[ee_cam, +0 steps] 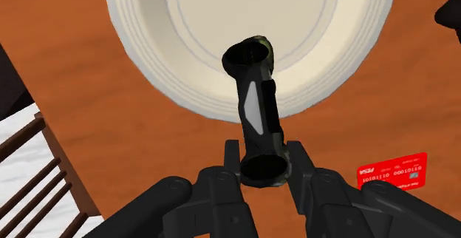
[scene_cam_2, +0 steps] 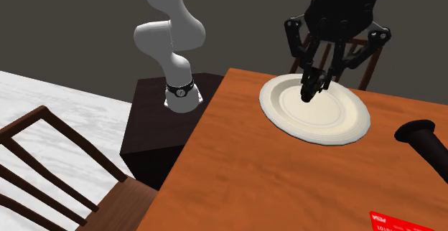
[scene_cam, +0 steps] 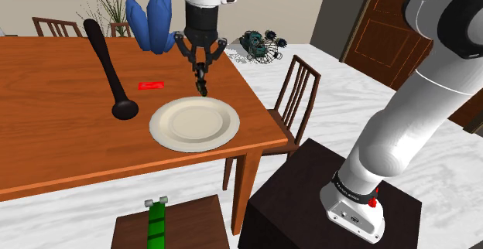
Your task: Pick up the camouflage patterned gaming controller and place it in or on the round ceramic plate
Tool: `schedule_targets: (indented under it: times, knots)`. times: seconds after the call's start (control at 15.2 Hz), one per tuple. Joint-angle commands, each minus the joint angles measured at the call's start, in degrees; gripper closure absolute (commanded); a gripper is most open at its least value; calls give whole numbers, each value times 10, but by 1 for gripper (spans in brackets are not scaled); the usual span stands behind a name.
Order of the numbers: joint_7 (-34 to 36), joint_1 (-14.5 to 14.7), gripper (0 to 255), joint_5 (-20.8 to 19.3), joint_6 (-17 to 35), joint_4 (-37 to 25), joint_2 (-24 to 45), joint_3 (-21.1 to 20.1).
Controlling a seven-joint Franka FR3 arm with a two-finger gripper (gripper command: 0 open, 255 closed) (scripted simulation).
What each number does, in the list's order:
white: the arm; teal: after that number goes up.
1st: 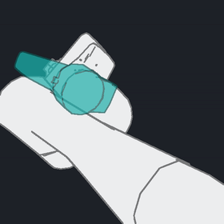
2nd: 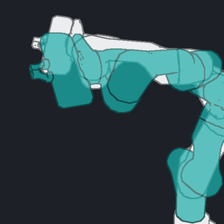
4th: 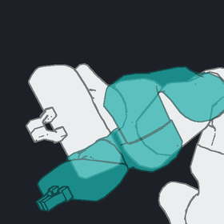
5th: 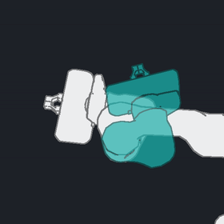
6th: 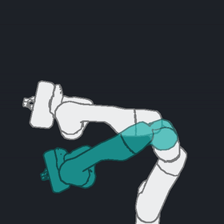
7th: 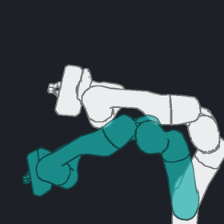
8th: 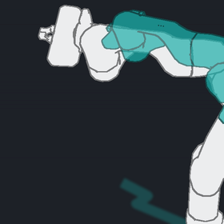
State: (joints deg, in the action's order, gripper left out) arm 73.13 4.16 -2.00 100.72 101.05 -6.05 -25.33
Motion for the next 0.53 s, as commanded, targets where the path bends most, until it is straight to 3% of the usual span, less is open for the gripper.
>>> schedule_targets:
  times: [0.0,0.26,0.46]
  knots:
    - [25,12,255,6,0,16,-16,-14]
    - [73,34,255,16,-10,27,-36,-42]
    - [74,35,255,17,14,53,-39,-42]
